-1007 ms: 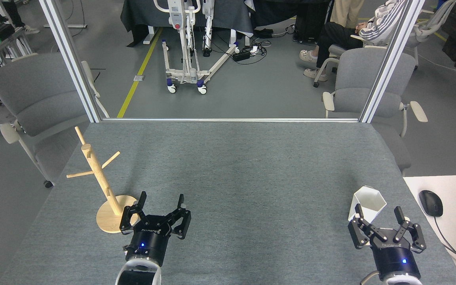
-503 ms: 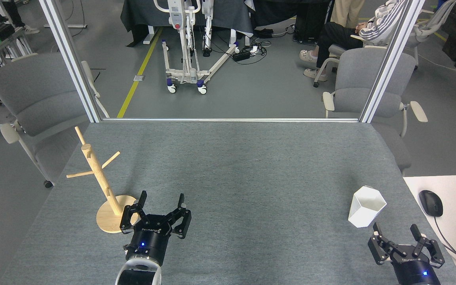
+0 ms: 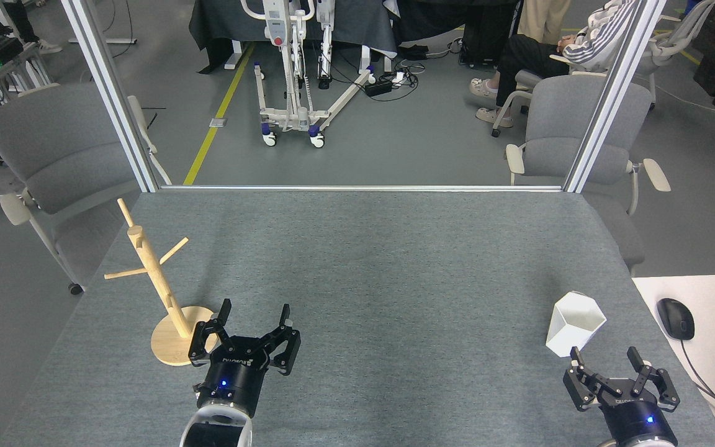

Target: Hang cup on storage rack

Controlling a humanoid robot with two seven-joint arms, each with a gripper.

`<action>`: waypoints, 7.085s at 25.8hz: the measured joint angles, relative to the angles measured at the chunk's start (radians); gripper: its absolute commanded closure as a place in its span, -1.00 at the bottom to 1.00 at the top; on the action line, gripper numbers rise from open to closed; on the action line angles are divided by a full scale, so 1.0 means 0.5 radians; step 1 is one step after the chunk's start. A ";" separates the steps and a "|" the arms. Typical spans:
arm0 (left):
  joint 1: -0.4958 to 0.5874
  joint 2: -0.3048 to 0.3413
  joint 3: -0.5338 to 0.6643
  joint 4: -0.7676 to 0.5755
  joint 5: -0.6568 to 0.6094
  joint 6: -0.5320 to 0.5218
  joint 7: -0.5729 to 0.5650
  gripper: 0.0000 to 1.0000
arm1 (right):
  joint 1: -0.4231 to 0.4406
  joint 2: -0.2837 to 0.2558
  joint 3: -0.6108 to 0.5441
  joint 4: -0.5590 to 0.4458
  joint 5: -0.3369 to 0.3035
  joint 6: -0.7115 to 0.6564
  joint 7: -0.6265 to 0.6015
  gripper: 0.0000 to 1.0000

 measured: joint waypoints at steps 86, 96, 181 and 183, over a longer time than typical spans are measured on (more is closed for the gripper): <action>-0.054 0.017 0.015 0.124 -0.003 0.016 -0.002 -0.99 | -0.394 0.030 0.104 0.467 -0.001 0.008 -0.001 -1.00; -0.049 0.018 0.016 0.125 -0.003 0.022 -0.002 -0.99 | -0.399 0.037 0.104 0.475 0.002 0.020 -0.007 -1.00; -0.069 0.016 0.031 0.186 -0.003 0.027 -0.005 -0.99 | -0.681 0.048 0.168 0.822 -0.001 0.048 -0.003 -1.00; -0.075 0.016 0.031 0.193 -0.003 0.027 -0.005 -0.99 | -0.694 0.049 0.176 0.839 -0.001 0.054 -0.005 -1.00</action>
